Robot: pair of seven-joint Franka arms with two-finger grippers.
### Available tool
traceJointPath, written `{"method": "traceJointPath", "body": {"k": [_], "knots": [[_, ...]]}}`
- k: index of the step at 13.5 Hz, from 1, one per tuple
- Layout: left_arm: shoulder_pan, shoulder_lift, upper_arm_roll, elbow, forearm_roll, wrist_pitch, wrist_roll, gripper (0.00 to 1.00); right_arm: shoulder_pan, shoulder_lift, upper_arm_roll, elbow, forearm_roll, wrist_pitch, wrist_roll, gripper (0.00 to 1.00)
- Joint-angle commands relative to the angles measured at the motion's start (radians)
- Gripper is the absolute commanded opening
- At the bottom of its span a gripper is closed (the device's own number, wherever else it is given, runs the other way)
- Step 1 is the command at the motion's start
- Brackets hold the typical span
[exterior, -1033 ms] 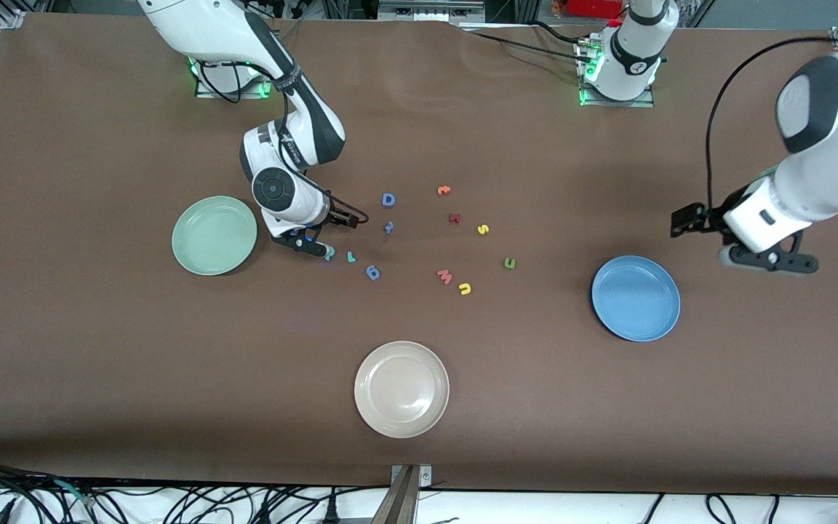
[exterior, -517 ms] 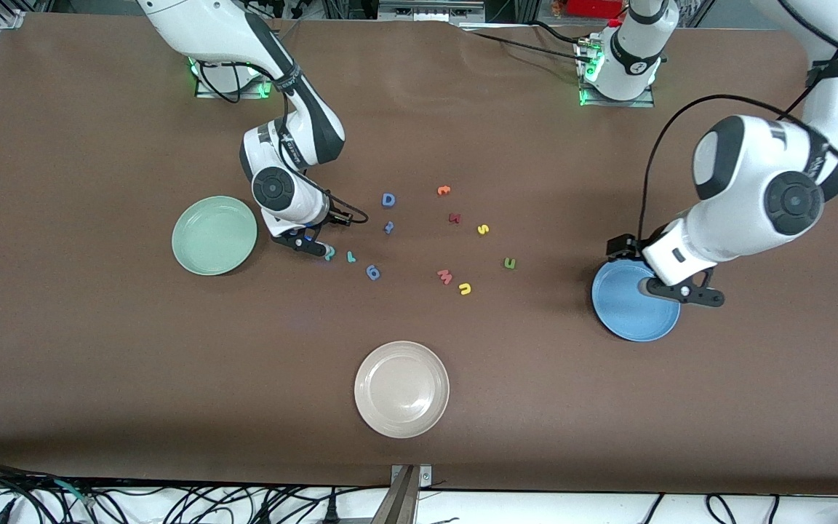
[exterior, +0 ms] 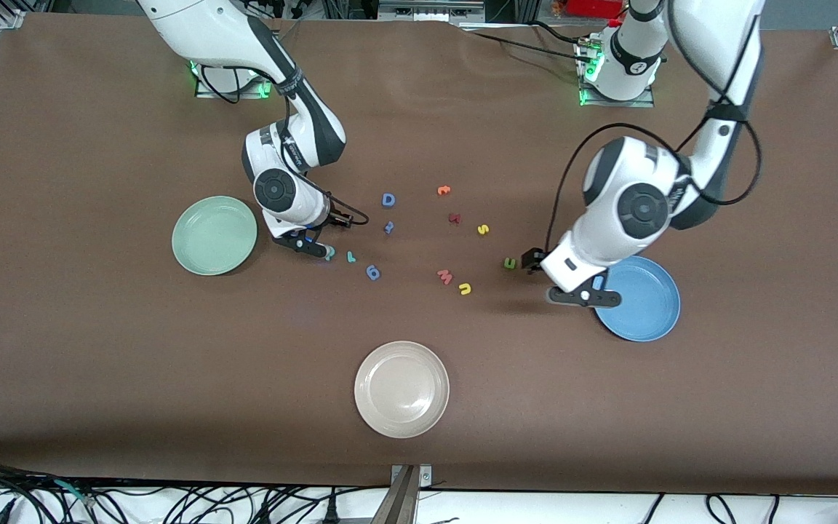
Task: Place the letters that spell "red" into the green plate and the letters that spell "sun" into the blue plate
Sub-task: 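Grasp the orange e with the right gripper while the left gripper reaches the green n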
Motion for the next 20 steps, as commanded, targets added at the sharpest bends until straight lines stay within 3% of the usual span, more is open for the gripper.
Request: {"method": "traceJointPath", "body": {"k": [1, 5, 6, 8, 11, 14, 17, 20], "knots": [[-0.008, 0.014, 0.01, -0.018, -0.006, 0.063, -0.027, 0.99, 0.001, -0.004, 0.007, -0.015, 0.017, 0.019, 0.01, 0.57], [-0.04, -0.061, 0.01, -0.282, -0.016, 0.399, -0.027, 0.99, 0.001, 0.003, 0.011, -0.015, 0.019, 0.024, 0.01, 0.51], [-0.055, -0.058, 0.01, -0.291, -0.016, 0.43, -0.037, 0.99, 0.001, 0.003, 0.011, -0.015, 0.019, 0.024, 0.01, 0.45], [-0.077, -0.049, 0.01, -0.304, -0.016, 0.45, -0.038, 0.99, 0.001, 0.003, 0.011, -0.015, 0.019, 0.024, 0.01, 0.43], [-0.12, -0.032, 0.01, -0.369, -0.01, 0.582, -0.07, 0.99, 0.001, 0.003, 0.011, -0.015, 0.019, 0.024, 0.008, 0.27], [-0.147, 0.015, 0.012, -0.37, 0.0, 0.587, -0.073, 0.99, -0.001, 0.0, 0.01, -0.015, 0.019, 0.021, 0.008, 0.19], [-0.15, 0.025, 0.012, -0.365, 0.049, 0.576, -0.073, 0.98, -0.002, -0.026, 0.007, -0.008, 0.019, -0.005, 0.008, 0.19], [-0.144, 0.035, 0.017, -0.307, 0.095, 0.454, -0.069, 0.98, -0.008, -0.098, -0.042, 0.022, 0.019, -0.152, -0.007, 0.19]]}}
